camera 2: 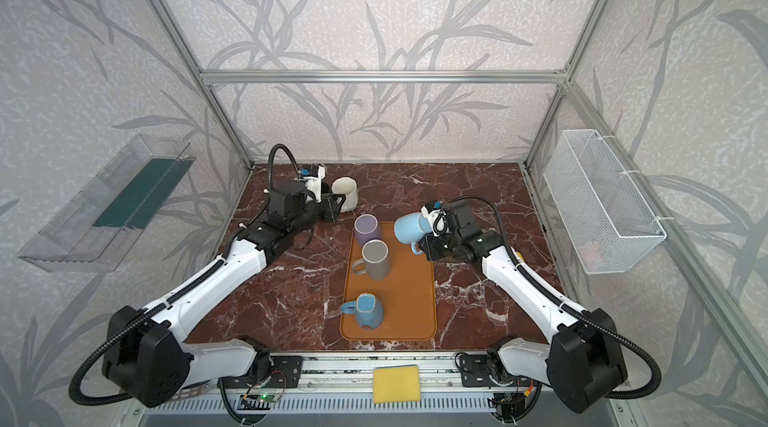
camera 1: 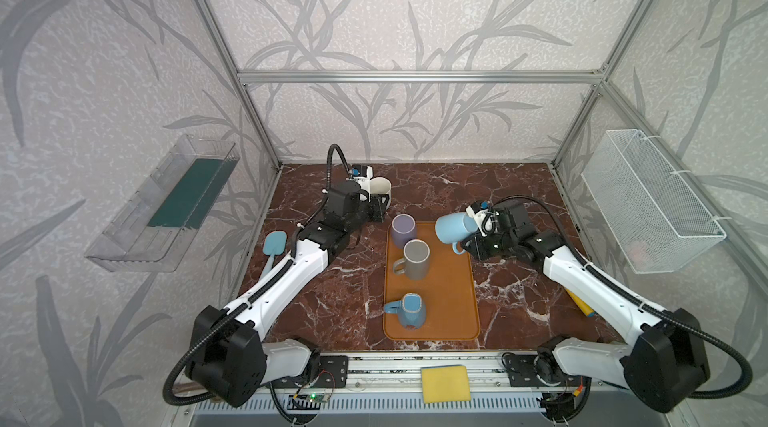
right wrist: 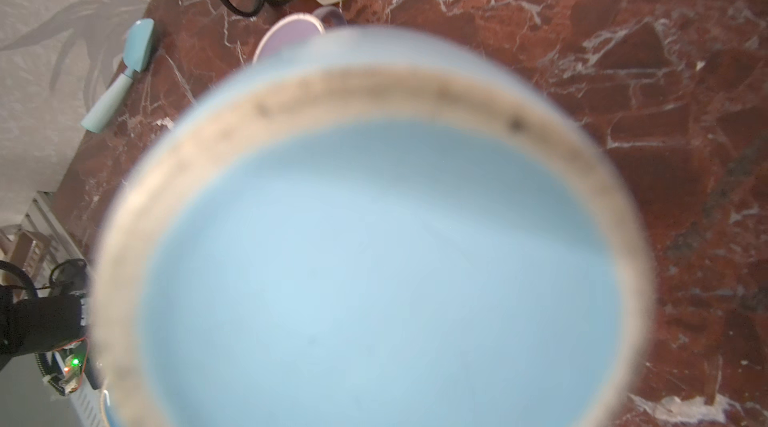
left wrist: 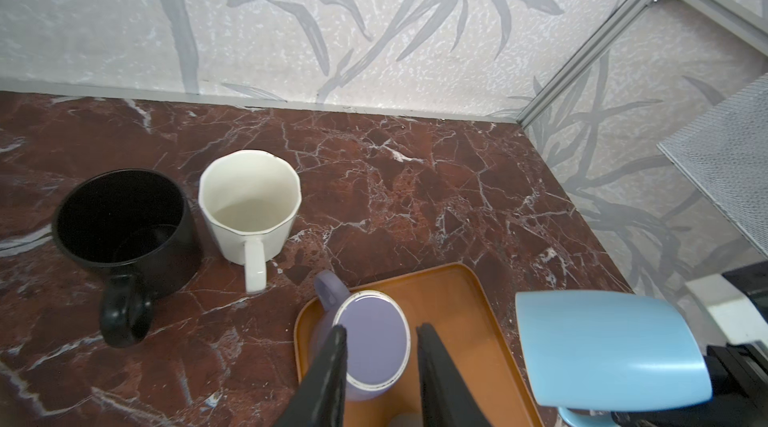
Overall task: Turn the mug right side up
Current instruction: 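Carry the light blue mug up toward the left gripper, rotating it sideways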
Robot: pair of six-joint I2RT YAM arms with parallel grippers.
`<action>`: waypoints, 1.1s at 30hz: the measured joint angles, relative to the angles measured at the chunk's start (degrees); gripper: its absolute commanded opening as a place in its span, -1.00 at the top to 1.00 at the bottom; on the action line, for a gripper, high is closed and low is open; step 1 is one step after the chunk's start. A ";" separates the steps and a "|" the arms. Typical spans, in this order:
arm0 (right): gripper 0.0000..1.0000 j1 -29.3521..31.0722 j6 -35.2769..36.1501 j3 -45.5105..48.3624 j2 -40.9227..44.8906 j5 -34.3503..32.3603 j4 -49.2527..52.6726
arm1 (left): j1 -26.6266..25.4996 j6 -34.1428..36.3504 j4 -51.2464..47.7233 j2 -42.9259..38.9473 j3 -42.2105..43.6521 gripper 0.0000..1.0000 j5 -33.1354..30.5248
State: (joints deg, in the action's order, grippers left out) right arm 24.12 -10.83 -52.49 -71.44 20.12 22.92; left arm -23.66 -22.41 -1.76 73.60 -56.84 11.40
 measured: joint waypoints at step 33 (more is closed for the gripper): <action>1.00 -4.00 -10.29 -9.77 -6.43 18.97 -19.74 | -1.79 -14.60 18.73 4.94 0.44 0.35 25.38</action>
State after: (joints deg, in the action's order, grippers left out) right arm 20.12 -21.12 -62.26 -77.87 39.09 3.18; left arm -25.45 -37.01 16.97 78.54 -56.40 36.77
